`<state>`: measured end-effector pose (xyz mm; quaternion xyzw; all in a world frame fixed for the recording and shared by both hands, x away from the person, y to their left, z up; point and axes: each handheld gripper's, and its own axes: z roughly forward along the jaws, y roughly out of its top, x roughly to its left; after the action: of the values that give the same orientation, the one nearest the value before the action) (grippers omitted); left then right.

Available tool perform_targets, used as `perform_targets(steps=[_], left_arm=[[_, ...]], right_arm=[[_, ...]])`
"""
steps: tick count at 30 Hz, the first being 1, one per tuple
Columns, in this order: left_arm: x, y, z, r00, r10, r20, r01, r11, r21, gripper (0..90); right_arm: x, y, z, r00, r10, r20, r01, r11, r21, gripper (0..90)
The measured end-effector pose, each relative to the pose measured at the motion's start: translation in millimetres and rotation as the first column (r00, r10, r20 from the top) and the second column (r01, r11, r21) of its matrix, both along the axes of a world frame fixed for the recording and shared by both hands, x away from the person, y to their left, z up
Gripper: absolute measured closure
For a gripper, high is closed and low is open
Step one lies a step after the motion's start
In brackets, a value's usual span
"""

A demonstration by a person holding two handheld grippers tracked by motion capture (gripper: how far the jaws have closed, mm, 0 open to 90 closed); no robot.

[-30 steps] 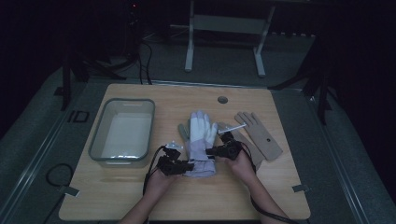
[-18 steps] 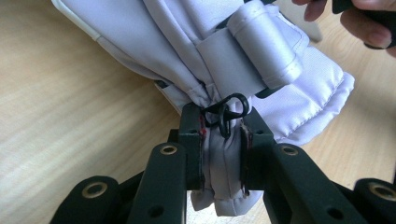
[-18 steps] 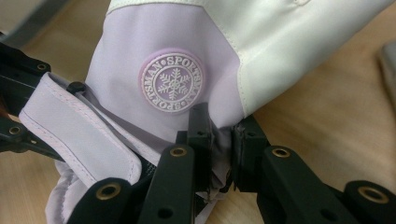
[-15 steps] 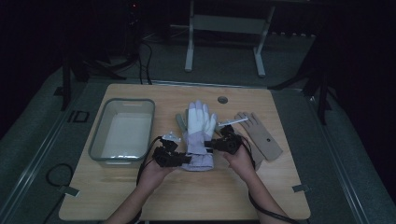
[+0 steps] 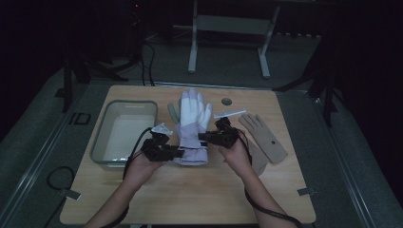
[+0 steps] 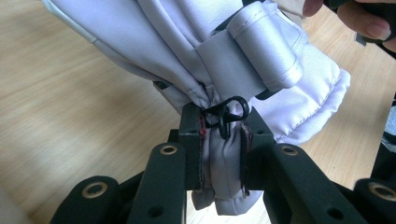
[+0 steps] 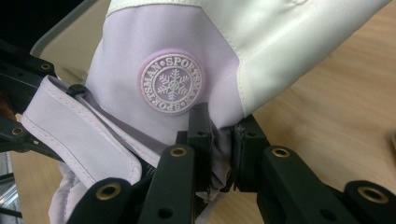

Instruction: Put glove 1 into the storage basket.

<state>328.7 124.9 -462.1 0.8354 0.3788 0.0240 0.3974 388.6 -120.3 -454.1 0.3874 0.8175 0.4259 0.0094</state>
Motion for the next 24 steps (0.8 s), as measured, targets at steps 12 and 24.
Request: perform_targets(steps=[12, 24], left_arm=[[4.0, 36.4, 26.3, 0.9999, 0.008, 0.012, -0.008, 1.0000, 0.002, 75.4], [2.0, 75.9, 46.2, 0.9994, 0.023, 0.026, -0.024, 0.9996, 0.013, 75.4]], right_arm=[[3.5, 31.2, 21.9, 0.9995, 0.008, 0.030, -0.008, 1.000, 0.027, 80.4], [5.9, 67.6, 38.9, 0.9984, 0.030, 0.047, -0.033, 0.998, 0.057, 80.4]])
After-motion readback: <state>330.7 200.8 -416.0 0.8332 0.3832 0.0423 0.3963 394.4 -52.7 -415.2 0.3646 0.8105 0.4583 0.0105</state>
